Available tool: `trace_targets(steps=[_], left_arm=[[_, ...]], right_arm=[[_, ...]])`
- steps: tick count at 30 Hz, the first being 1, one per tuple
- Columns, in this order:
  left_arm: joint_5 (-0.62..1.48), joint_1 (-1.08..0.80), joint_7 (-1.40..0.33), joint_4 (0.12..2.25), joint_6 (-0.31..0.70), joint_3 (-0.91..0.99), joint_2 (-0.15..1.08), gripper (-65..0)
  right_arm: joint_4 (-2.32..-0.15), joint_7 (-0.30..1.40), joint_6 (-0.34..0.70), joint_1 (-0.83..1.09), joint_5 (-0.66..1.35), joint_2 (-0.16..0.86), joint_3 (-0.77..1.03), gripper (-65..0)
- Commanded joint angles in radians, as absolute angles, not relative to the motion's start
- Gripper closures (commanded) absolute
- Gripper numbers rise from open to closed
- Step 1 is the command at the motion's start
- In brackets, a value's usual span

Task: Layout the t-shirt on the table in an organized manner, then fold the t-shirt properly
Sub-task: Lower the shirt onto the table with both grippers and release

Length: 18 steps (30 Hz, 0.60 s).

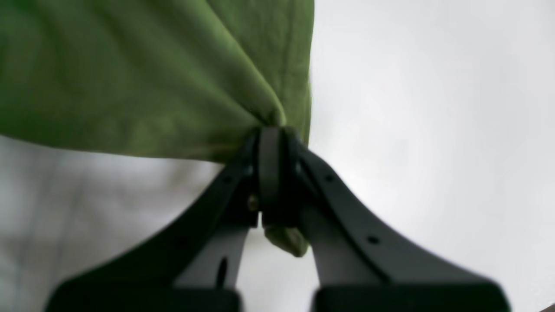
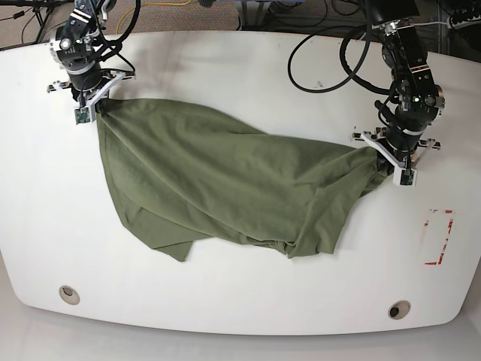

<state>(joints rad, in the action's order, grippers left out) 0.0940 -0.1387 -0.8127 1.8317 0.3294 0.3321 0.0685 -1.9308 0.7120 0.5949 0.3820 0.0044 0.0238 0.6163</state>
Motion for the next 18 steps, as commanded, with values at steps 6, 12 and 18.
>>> trace_targets(steps=[6, 12, 18], left_arm=[[0.091, -0.170, -0.806, 1.847, 0.363, 0.378, 0.102, 0.0], [0.097, -0.193, -0.806, 1.847, 0.363, 0.395, 0.142, 0.0], [0.099, -0.205, -0.806, 1.847, 0.364, 0.395, 0.151, 0.0]], right_arm=[[-1.951, 0.690, 0.587, 0.414, 0.018, 0.028, 0.622, -0.2], [-1.949, 0.693, 0.588, 0.426, 0.019, 0.028, 0.618, -0.2], [-1.949, 0.693, 0.584, 0.424, 0.019, 0.027, 0.618, -15.7]])
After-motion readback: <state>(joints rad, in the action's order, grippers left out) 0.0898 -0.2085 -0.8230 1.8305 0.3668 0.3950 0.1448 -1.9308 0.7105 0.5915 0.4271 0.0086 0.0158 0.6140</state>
